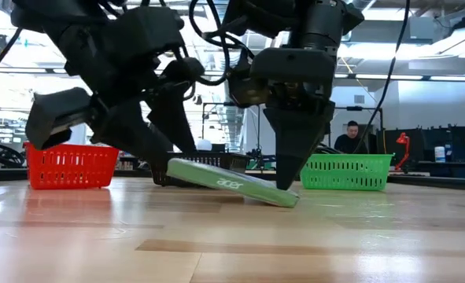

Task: Pick and place items into bin
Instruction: Put the white card reader box into the red bin

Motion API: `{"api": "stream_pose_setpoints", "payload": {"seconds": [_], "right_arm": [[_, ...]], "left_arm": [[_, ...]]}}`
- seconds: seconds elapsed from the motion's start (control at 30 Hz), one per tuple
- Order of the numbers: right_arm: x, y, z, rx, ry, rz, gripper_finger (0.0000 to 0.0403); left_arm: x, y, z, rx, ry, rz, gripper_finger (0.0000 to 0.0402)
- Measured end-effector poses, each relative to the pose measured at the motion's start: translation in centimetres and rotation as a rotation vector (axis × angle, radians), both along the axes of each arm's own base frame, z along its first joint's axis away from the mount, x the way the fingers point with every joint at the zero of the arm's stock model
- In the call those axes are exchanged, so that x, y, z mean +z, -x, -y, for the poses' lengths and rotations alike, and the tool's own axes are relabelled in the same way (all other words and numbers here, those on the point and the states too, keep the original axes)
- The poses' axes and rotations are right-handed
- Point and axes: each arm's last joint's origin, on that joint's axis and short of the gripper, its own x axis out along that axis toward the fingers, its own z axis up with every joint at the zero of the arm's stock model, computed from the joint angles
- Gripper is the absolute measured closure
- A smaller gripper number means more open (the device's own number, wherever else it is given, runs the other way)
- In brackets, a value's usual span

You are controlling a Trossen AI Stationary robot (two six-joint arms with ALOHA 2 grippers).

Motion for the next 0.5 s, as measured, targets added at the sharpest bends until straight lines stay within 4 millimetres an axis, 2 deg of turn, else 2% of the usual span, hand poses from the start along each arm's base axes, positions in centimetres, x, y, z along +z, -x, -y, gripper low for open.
{"api": "stream_pose_setpoints", "payload": {"seconds": [0.2,0.37,0.5], "right_arm": [[-1.6,0.3,-0.1,0.032,-0.077,0.086,0.0403],[-1.8,0.2,-0.3,0.029,-0.09,0.114,0.0403],[-1.7,-0.2,-0.6,0.093,-0.105,0.175,0.0403]], "left_arm": [[-0.2,0.7,1.0,-0.03,-0.036,-0.023,0.0251],[-0.5,1.6,0.8,0.015,-0.207,-0.082,0.0251],[-0.7,1.9,0.7,0.038,-0.198,-0.112,0.0251]]}}
